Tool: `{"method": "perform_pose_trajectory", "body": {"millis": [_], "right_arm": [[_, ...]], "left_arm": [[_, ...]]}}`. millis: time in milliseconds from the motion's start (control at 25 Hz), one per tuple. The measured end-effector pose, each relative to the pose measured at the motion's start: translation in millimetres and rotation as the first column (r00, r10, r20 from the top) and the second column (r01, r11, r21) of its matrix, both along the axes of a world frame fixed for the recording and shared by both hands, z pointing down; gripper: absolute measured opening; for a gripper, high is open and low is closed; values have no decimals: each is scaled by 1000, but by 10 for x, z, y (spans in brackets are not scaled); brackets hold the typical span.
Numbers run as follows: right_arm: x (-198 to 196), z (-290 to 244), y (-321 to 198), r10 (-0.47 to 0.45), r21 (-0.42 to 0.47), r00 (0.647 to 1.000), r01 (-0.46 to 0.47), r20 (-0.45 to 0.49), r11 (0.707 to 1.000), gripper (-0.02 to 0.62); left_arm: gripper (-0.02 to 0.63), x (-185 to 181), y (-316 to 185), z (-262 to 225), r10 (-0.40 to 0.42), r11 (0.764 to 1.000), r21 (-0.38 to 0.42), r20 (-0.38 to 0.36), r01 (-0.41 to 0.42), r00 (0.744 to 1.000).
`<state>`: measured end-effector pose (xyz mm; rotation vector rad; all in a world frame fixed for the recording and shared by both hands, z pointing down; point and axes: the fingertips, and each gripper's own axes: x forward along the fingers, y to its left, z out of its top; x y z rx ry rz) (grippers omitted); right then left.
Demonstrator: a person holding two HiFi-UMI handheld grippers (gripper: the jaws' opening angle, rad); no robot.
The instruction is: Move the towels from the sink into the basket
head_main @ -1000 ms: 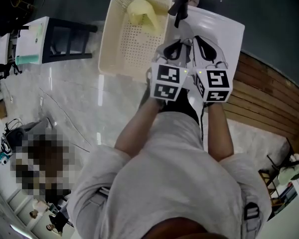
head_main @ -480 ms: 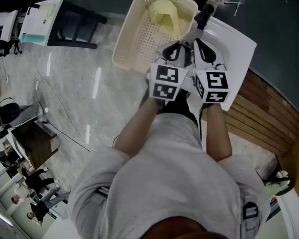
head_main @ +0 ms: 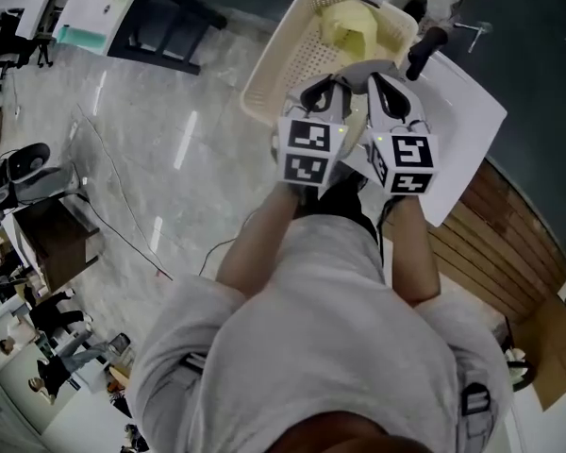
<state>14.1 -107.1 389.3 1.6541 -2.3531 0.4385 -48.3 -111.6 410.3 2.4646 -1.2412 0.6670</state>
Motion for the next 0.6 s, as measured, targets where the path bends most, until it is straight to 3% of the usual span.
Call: {"method": "perform_pose_trajectory", "body": {"millis": [280, 600], "right_arm": [[-277, 27, -82, -44, -6, 999, 43, -10, 999, 6], [-328, 17, -184, -36, -19, 999, 36, -20, 999, 6]], "left_arm": [[28, -324, -68, 91, -55, 998, -23, 7, 55, 998], [28, -364, -197, 188, -58, 996, -61, 10, 58, 998]]}}
